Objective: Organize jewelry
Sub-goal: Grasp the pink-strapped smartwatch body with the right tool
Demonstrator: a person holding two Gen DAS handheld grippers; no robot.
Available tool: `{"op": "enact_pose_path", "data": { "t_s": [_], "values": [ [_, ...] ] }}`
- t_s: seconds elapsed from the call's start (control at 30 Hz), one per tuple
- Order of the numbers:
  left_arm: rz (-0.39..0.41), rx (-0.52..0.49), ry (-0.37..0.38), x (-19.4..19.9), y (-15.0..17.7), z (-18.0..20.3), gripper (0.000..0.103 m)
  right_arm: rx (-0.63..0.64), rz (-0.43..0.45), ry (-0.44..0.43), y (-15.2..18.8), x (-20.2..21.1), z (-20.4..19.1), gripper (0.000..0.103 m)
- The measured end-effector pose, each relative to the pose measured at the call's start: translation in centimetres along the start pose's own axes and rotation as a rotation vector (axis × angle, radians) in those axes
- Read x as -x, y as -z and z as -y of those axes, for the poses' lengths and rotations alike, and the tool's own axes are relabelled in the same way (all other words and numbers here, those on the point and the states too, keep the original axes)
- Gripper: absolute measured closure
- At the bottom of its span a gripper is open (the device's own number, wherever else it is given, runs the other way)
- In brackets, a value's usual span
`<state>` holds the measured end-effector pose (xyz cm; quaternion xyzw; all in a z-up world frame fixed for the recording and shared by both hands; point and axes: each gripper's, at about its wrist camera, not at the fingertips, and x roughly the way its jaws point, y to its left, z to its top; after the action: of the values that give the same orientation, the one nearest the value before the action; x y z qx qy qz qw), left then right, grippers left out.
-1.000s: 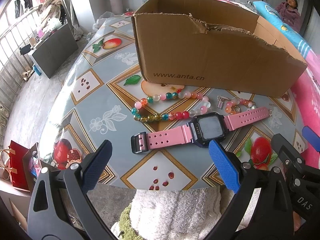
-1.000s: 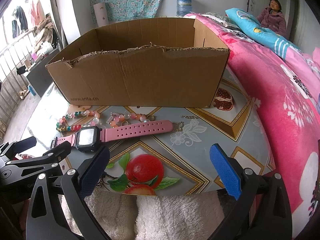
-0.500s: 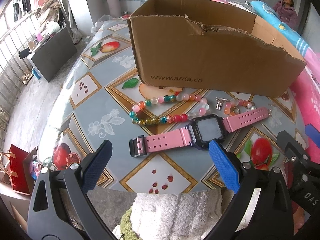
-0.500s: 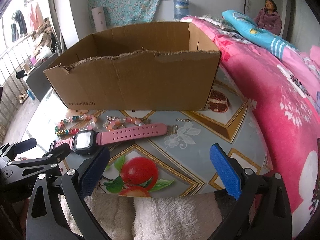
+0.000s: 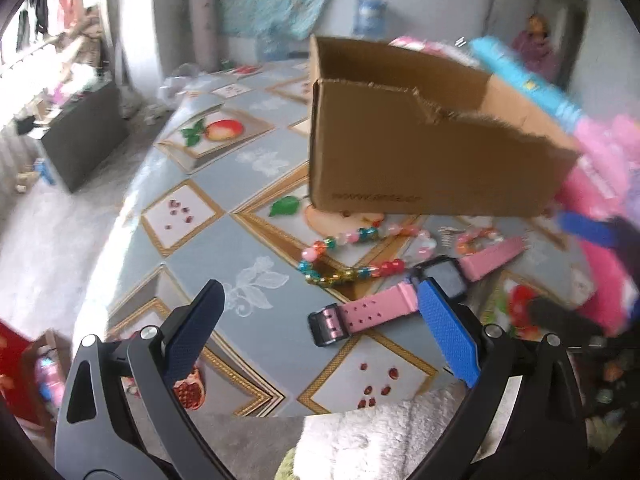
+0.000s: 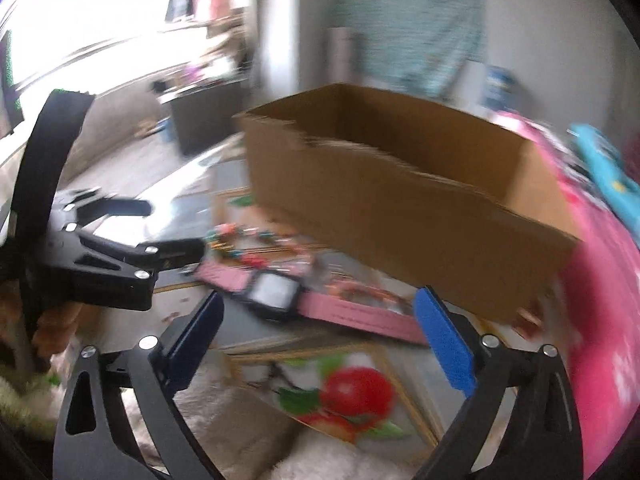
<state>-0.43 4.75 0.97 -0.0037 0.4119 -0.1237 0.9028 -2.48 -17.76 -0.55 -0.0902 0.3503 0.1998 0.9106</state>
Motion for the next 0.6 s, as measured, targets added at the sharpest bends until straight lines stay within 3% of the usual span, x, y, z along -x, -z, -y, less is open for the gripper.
{"op": "enact_pose_path", "data": {
  "t_s": [0.13,0.3,0.4,0.6],
  "values": [
    [-0.004,0.09,0.113,0.1,0.5,-2.1,0.008,0.119,-0.041,-0.078,-0.9,-2.4,-1.5,0.018],
    [-0.006,0.162,0.176,-0.5,0.9,-3.1,0.008,0.252,-0.124,-0.144,-1.1,-4.9,-2.2,0.033],
    [0.021,0.105,0.157,-0.3,1.1,-2.7,0.008,0.311,-0.201,-0.181,-1.0,-6.5,-2.3,0.041],
    [0.019,-0.116,0.1,0.0,1.8,-0.1,0.008,0.381,-0.277,-0.237,-0.9,-7.6,-2.6,0.045]
  ]
}}
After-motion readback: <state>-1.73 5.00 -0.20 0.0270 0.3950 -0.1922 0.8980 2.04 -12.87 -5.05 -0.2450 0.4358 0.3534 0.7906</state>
